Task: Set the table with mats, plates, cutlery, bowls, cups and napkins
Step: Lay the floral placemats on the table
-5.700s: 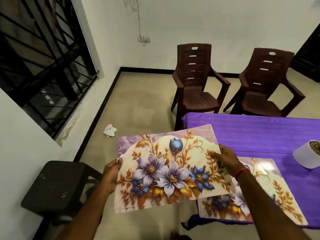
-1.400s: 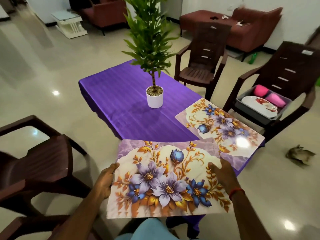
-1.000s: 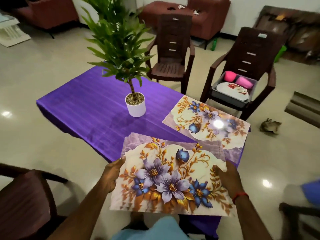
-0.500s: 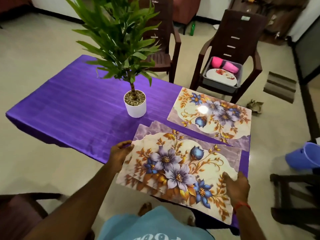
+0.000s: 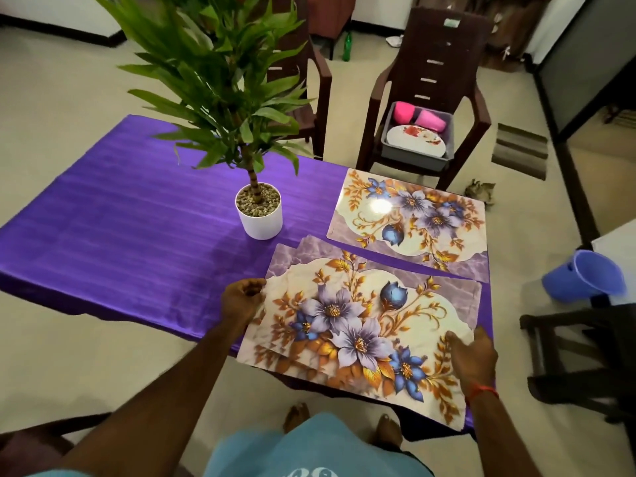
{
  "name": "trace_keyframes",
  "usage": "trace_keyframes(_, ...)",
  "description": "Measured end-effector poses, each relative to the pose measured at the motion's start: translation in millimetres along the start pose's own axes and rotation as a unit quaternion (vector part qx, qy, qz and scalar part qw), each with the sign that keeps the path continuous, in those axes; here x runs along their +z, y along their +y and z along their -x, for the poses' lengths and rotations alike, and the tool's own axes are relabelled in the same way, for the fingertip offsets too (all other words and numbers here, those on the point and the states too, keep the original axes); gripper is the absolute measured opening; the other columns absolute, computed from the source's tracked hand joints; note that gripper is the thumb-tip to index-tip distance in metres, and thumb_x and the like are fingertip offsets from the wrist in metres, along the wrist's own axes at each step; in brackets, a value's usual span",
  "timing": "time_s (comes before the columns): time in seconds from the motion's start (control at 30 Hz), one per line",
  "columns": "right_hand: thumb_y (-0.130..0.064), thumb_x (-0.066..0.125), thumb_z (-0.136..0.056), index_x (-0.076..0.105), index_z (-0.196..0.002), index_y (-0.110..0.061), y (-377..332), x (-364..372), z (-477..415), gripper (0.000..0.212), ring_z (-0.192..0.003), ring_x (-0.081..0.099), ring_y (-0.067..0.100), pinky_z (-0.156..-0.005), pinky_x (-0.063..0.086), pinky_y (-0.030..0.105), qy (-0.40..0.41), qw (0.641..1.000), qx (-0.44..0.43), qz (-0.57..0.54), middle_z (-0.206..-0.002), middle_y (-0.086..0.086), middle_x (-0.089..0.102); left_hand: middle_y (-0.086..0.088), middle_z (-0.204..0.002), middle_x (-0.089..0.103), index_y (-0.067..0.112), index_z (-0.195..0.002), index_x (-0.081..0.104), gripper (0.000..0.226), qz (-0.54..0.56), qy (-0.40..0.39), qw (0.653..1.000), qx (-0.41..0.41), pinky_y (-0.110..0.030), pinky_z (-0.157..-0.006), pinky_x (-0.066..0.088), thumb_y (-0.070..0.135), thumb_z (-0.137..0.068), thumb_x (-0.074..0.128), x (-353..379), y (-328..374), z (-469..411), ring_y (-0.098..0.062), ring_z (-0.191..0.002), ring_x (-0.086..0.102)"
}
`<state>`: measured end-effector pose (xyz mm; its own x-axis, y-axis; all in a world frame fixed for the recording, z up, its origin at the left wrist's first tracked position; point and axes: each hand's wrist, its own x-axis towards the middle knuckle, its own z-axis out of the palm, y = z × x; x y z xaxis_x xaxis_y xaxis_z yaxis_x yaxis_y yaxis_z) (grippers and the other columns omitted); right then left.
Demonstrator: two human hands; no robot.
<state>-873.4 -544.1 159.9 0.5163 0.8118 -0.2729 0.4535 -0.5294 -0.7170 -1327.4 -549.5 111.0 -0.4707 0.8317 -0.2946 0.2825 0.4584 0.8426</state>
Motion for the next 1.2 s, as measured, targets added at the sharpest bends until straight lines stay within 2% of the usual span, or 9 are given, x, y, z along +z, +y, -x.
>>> trace_keyframes(0.07,-0.013,0.072,-0.091,0.062,-0.118,-0.001,-3,1,-1,0.031,-0.105,0.063,0.044,-0.094,0.052,0.057,0.006,1.000,-0.004,-0.005,-0.116,0.024,0.067,-0.005,-0.101,0.077,0.007,-0.114,0.077,0.029,-0.022,0.000,1.000,0.011,-0.028,-0.073,0.061,-0.003,-0.087,0.073,2,4,-2,-0.022,-0.089,0.073)
trace_keyframes(0.2,-0.012,0.072,-0.091,0.062,-0.117,0.000,-12,3,-2,0.031,-0.104,0.063,0.043,-0.092,0.053,0.055,0.013,1.000,-0.011,-0.011,-0.114,0.023,0.067,-0.008,-0.110,0.076,0.007,-0.121,0.074,0.030,-0.044,-0.004,0.999,0.026,-0.039,-0.080,0.062,-0.001,-0.092,0.069,3,6,-5,-0.021,-0.090,0.071)
trace_keyframes(0.53,-0.011,0.072,-0.090,0.062,-0.111,0.001,-15,7,-2,0.026,-0.105,0.064,0.041,-0.089,0.055,0.048,0.023,1.000,0.000,-0.005,-0.114,0.023,0.068,-0.007,-0.123,0.072,0.014,-0.136,0.065,0.044,-0.126,-0.046,0.988,0.080,-0.030,-0.083,0.054,0.005,-0.094,0.070,2,13,-12,-0.017,-0.100,0.064)
trace_keyframes(0.67,-0.007,0.071,-0.091,0.062,-0.115,0.004,-16,8,-4,0.028,-0.107,0.064,0.040,-0.084,0.049,0.038,0.020,1.000,0.004,-0.011,-0.115,0.023,0.067,-0.010,-0.122,0.073,0.021,-0.138,0.064,0.048,-0.166,-0.058,0.981,0.087,-0.039,-0.085,0.060,0.005,-0.093,0.070,1,14,-15,-0.029,-0.103,0.070)
trace_keyframes(0.87,-0.009,0.071,-0.092,0.064,-0.118,0.001,-18,9,-6,0.029,-0.104,0.065,0.030,-0.081,0.048,0.031,0.019,1.000,-0.008,-0.012,-0.116,0.018,0.069,-0.007,-0.129,0.070,0.030,-0.144,0.059,0.053,-0.181,-0.073,0.977,0.089,-0.050,-0.087,0.061,0.011,-0.095,0.068,-1,8,-21,-0.031,-0.109,0.069)
trace_keyframes(0.97,-0.010,0.072,-0.091,0.065,-0.117,-0.001,-25,12,-6,0.028,-0.106,0.066,0.030,-0.087,0.054,0.036,0.008,1.000,-0.011,-0.021,-0.116,0.016,0.070,-0.010,-0.118,0.073,0.029,-0.141,0.061,0.049,-0.182,-0.069,0.976,0.097,-0.052,-0.077,0.064,0.015,-0.095,0.068,-7,-4,-28,-0.030,-0.093,0.073)
trace_keyframes(1.07,-0.009,0.074,-0.088,0.067,-0.113,-0.001,-22,7,-11,0.027,-0.103,0.068,0.032,-0.085,0.054,0.036,0.016,1.000,-0.002,-0.005,-0.111,0.017,0.072,-0.014,-0.099,0.077,0.033,-0.135,0.066,0.045,-0.172,-0.066,0.979,0.093,-0.042,-0.058,0.063,0.017,-0.093,0.069,-1,-7,-30,-0.022,-0.068,0.074)
trace_keyframes(1.13,-0.010,0.075,-0.087,0.067,-0.113,-0.002,-19,6,-14,0.028,-0.103,0.068,0.032,-0.086,0.055,0.036,0.018,1.000,0.000,0.009,-0.110,0.017,0.072,-0.010,-0.097,0.077,0.035,-0.133,0.065,0.045,-0.187,-0.062,0.975,0.100,-0.027,-0.060,0.062,0.015,-0.094,0.071,1,-5,-28,-0.007,-0.060,0.070)
trace_keyframes(1.2,-0.010,0.075,-0.087,0.066,-0.113,-0.002,-17,7,-16,0.028,-0.103,0.068,0.031,-0.089,0.056,0.040,0.015,1.000,-0.002,0.016,-0.110,0.017,0.072,-0.008,-0.100,0.077,0.031,-0.133,0.066,0.042,-0.191,-0.060,0.974,0.106,-0.029,-0.067,0.063,0.016,-0.094,0.072,2,-3,-27,-0.008,-0.065,0.071)
